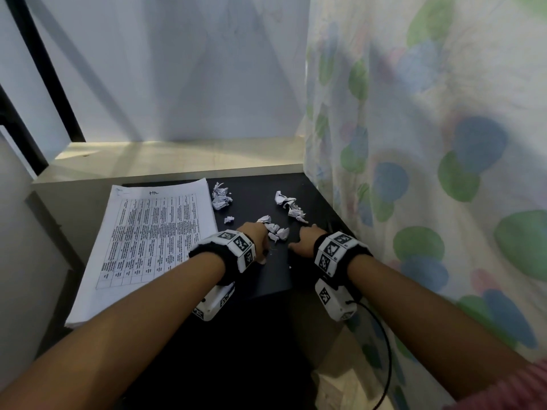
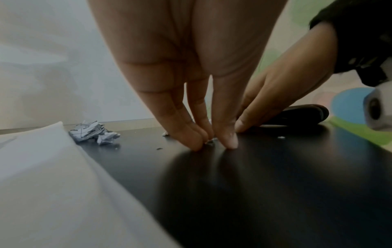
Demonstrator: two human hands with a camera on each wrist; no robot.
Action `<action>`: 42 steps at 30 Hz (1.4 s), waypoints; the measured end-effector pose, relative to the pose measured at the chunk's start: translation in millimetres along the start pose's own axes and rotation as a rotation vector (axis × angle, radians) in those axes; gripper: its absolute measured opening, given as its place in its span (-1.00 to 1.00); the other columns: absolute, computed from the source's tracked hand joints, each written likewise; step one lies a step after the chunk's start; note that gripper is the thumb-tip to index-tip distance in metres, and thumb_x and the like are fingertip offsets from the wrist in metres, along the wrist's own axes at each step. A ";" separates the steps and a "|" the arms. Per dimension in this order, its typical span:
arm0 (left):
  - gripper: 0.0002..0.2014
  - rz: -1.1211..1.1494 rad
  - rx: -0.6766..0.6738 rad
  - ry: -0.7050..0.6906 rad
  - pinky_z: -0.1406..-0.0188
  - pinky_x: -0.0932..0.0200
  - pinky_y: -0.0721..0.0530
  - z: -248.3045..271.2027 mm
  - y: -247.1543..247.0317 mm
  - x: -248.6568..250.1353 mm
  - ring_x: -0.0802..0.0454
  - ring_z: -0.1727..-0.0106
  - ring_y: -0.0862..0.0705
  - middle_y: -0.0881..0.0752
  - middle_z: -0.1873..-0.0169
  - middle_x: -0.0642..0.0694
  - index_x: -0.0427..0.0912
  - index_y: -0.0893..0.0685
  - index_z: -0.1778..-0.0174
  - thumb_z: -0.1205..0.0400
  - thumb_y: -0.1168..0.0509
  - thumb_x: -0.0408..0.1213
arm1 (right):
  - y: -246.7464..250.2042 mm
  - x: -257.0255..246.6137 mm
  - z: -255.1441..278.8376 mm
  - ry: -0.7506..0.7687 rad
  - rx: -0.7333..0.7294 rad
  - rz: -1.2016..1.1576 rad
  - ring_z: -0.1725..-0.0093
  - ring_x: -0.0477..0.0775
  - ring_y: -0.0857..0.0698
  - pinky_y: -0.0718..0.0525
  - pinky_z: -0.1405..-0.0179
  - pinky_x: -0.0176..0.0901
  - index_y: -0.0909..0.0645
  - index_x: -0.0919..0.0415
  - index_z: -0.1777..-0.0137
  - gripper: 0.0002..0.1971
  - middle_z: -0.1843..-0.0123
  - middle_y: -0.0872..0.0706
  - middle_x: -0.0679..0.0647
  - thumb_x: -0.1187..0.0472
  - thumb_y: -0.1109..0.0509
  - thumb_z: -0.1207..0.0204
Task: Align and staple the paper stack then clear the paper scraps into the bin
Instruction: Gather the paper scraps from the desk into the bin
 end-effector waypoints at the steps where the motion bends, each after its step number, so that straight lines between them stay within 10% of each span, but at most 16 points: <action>1: -0.60 0.006 0.002 -0.001 -0.34 0.09 -0.61 0.3 0.3 0.6 -0.09 -0.30 -0.68 -0.72 -0.25 -0.14 -0.22 -0.69 -0.28 -0.50 -0.45 -0.29 | -3.6 -1.1 1.8 0.012 -0.009 0.003 -0.56 0.35 -0.34 -0.39 -0.52 0.07 -0.34 0.37 -0.50 -0.39 -0.59 -0.26 0.43 -0.09 -0.16 -0.62; 13: -0.72 0.022 0.076 0.063 -0.20 0.05 -0.65 5.0 4.1 -2.4 -0.19 -0.27 -0.69 -0.70 -0.24 -0.23 -0.13 -0.60 0.03 -0.43 -0.52 -0.23 | 9.4 -12.4 28.6 0.224 0.185 -0.191 -0.33 0.17 -0.64 -0.57 -0.37 -0.13 -0.68 0.23 -0.24 -0.66 -0.29 -0.71 0.17 0.37 -0.28 -0.49; 18: -0.84 0.084 0.091 0.084 -0.20 0.08 -0.62 -0.4 3.8 3.5 -0.21 -0.30 -0.66 -0.68 -0.27 -0.27 -0.21 -0.67 -0.05 -0.57 -0.35 -0.34 | 2.7 -25.9 14.3 0.229 0.115 -0.162 -0.24 0.19 -0.70 -0.64 -0.28 -0.11 -0.74 0.25 -0.13 -0.73 -0.19 -0.77 0.21 0.36 -0.38 -0.45; 27: -0.50 0.113 0.153 0.159 -0.25 -0.04 -0.65 -4.7 3.2 -21.0 -0.24 -0.29 -0.65 -0.66 -0.22 -0.26 -0.29 -0.47 -0.31 -0.48 -0.45 -0.29 | 5.0 -24.1 4.8 0.229 0.144 -0.265 -0.21 0.11 -0.73 -0.62 -0.27 -0.23 -0.77 0.24 -0.09 -0.72 -0.15 -0.80 0.16 0.38 -0.50 -0.36; 32: -0.66 0.131 0.167 0.092 0.16 0.19 -0.59 -7.8 2.8 -7.8 -0.19 -0.13 -0.76 -0.78 -0.09 -0.24 -0.30 -0.66 -0.10 -0.48 -0.43 -0.19 | 2.6 -41.6 4.2 0.276 0.098 -0.243 -0.17 0.22 -0.74 -0.69 -0.23 -0.05 -0.75 0.26 -0.12 -0.66 -0.15 -0.79 0.24 0.41 -0.54 -0.31; 37: -0.59 0.104 0.174 0.180 -0.32 0.06 -0.58 -8.3 7.0 -26.1 -0.22 -0.37 -0.60 -0.61 -0.35 -0.26 -0.30 -0.52 -0.38 -0.61 -0.32 -0.29 | 5.7 -42.9 11.4 0.326 0.072 -0.120 -0.19 0.13 -0.72 -0.60 -0.10 -0.24 -0.72 0.22 -0.19 -0.62 -0.17 -0.77 0.14 0.27 -0.56 -0.34; 42: -0.65 0.064 0.151 0.161 -0.31 0.09 -0.58 -10.0 6.0 -28.8 -0.19 -0.36 -0.63 -0.66 -0.31 -0.23 -0.30 -0.62 -0.31 -0.62 -0.30 -0.29 | -8.4 -57.5 15.5 0.378 0.130 0.011 -0.34 0.27 -0.61 -0.56 -0.35 -0.03 -0.70 0.25 -0.22 -0.70 -0.33 -0.65 0.28 0.33 -0.32 -0.52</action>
Point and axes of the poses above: each hand's wrist, its own z-axis away from the middle knuckle, its own y-axis out of the back of the hand, x = y × z, the point moved 4 cm from there along -z, towards the middle knuckle
